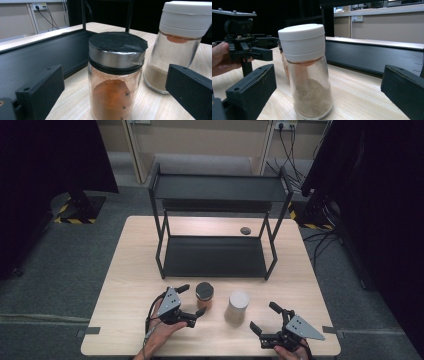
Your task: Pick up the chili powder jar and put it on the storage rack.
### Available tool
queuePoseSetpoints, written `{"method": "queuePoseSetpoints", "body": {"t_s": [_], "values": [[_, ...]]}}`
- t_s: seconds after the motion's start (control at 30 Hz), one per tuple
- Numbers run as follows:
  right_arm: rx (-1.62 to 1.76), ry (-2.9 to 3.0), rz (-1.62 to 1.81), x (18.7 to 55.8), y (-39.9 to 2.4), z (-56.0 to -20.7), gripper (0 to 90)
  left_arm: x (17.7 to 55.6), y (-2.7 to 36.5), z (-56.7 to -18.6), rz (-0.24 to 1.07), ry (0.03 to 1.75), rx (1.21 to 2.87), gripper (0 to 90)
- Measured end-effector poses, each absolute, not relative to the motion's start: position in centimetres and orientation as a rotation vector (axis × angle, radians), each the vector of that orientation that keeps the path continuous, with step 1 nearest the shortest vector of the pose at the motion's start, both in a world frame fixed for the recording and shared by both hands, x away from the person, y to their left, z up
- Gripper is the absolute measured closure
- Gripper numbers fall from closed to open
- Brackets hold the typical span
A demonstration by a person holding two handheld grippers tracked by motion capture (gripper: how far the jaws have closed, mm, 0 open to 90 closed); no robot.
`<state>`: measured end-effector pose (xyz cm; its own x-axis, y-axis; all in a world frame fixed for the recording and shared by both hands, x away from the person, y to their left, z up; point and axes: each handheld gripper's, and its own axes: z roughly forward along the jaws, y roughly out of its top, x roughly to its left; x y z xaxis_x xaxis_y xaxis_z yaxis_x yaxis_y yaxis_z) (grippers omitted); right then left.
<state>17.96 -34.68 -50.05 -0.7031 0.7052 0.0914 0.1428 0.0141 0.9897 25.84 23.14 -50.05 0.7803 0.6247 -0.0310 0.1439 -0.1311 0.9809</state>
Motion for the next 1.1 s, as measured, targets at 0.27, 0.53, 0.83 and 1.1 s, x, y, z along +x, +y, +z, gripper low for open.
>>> {"method": "queuePoseSetpoints", "body": {"t_s": [0.27, 0.53, 0.83, 1.1], "values": [[0.867, 1.865, 1.736, 18.0, -34.7, -50.1, 0.3, 26.6, 22.1, -50.1, 0.451, 0.596, 1.7, 1.8], [0.868, 1.863, 1.736, 18.0, -34.7, -50.1, 0.3, 27.2, 21.3, -50.1, 0.447, 0.61, 1.708, 5.8], [0.874, 1.858, 1.74, 17.9, -34.8, -50.1, 0.4, 27.6, 20.6, -49.8, 0.457, 0.647, 1.751, 17.4], [0.871, 1.868, 1.736, 18.0, -34.7, -50.1, 0.5, 27.7, 20.2, -49.7, 0.479, 0.617, 1.768, 31.3]]}}
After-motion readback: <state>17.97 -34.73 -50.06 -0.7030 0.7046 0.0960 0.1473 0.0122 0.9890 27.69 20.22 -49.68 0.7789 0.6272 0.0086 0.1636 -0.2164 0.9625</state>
